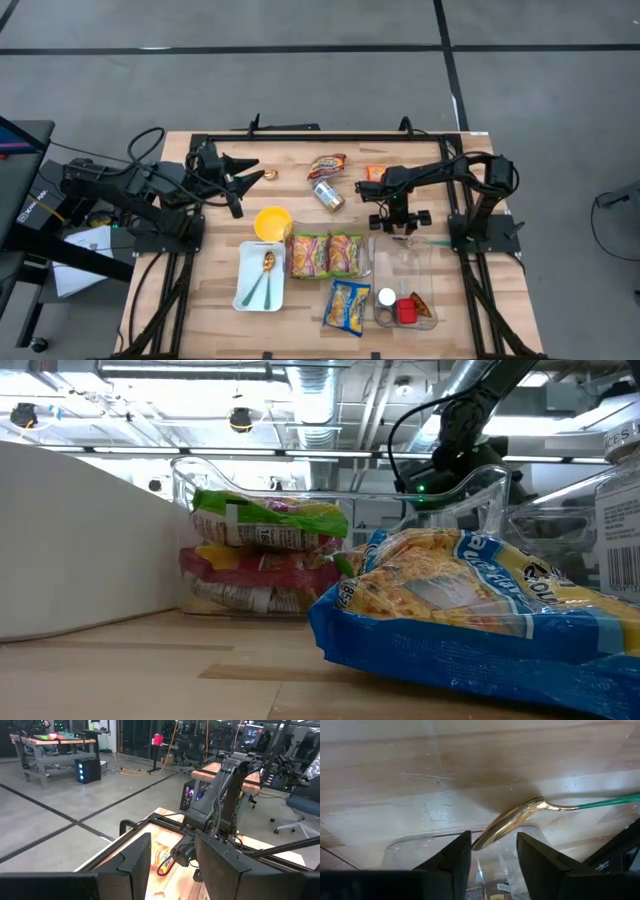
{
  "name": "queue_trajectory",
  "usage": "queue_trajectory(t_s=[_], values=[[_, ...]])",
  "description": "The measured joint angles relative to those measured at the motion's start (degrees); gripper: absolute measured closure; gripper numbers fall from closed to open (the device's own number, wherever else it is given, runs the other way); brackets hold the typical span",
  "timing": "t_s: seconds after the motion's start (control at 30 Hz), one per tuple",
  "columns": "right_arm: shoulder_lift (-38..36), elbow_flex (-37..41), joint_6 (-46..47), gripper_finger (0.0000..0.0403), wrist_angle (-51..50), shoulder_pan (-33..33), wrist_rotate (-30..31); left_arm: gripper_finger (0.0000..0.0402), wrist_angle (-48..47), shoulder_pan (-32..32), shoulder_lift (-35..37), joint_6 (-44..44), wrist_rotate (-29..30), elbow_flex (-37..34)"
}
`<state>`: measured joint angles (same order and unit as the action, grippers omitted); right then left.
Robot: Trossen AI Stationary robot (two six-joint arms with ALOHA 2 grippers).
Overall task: Pick & Place Food Item
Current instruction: Put the green spoon into the white bin
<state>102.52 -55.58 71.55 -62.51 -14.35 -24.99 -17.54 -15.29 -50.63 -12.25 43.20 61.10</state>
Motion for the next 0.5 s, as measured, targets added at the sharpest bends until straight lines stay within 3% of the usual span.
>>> queue_trajectory(t_s=[0.5], values=[[0.02, -2.24, -0.15, 0.0367, -0.32, 0.02, 1.27, 0.0252, 0.04, 0.0, 0.0, 0.0, -0.01, 0.0]])
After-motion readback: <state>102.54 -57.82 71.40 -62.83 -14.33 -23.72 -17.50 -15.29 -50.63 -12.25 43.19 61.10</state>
